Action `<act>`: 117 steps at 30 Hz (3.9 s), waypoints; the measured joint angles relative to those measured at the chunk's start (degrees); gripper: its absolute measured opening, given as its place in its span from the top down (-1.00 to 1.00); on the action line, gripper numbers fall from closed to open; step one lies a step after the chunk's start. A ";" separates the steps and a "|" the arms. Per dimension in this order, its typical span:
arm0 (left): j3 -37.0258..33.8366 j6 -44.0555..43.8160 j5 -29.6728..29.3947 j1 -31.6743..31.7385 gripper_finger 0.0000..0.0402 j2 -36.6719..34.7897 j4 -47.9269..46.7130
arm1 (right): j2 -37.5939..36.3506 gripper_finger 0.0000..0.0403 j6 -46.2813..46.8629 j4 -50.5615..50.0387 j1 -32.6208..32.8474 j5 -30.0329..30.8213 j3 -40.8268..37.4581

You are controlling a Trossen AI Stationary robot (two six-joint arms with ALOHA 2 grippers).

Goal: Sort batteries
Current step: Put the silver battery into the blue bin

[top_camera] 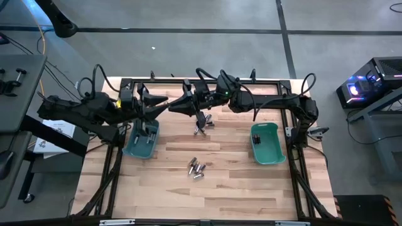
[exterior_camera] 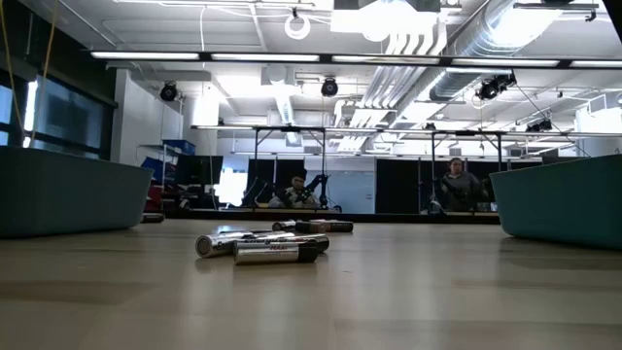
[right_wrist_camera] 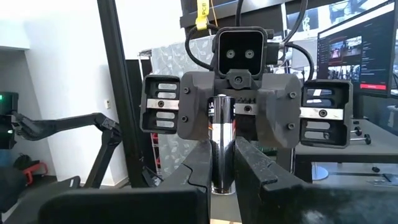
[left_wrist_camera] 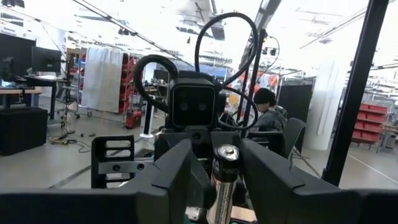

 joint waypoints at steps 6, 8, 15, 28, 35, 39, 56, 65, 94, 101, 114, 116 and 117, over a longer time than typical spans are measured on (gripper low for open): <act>0.00 -0.03 0.04 0.00 0.49 -0.08 -0.93 | 0.00 0.89 -0.01 0.34 -0.02 -0.01 -0.01; 0.00 -0.71 0.04 0.00 0.47 0.18 -1.70 | 0.00 0.89 -0.02 0.43 0.00 -0.01 -0.01; 0.00 -1.05 0.04 0.00 0.24 0.55 -1.50 | 0.00 0.89 -0.01 0.44 0.00 -0.14 0.00; 0.00 -0.61 0.79 -0.02 0.72 0.53 -1.52 | 0.00 0.86 0.20 0.35 0.00 -0.01 0.00; 0.00 -1.09 1.77 0.00 0.84 0.48 -1.68 | -0.14 0.77 3.64 -1.29 0.00 0.90 0.04; -0.02 -1.04 1.55 0.02 0.84 0.35 -2.26 | -0.28 0.53 5.50 -5.55 -0.26 2.28 0.20; 0.09 -10.61 -2.61 -0.04 0.84 -4.91 -14.95 | -0.85 -0.12 7.42 -34.44 -5.26 -1.38 -0.02; 0.09 -43.85 -3.86 -0.02 0.83 -6.93 -54.11 | -0.98 -0.11 4.87 -37.33 -5.46 1.07 -0.02; -14.97 -83.10 11.61 2.94 0.84 3.92 -78.28 | -1.07 -0.11 3.55 -36.94 -5.38 3.23 -0.02; -14.97 -83.06 11.17 4.12 0.83 12.78 -77.63 | -1.07 -0.11 3.61 -36.94 -5.35 3.23 -0.02; -17.61 -81.59 14.74 4.63 0.82 21.90 -70.86 | -1.07 -0.11 3.63 -36.94 -5.35 3.20 -0.02; -19.63 -82.39 15.64 4.63 0.82 21.99 -68.78 | -1.07 -0.11 3.63 -36.94 -5.33 3.18 -0.02; -20.53 -83.19 15.69 4.63 0.82 21.97 -68.01 | -1.07 -0.11 3.63 -36.94 -5.33 3.18 -0.02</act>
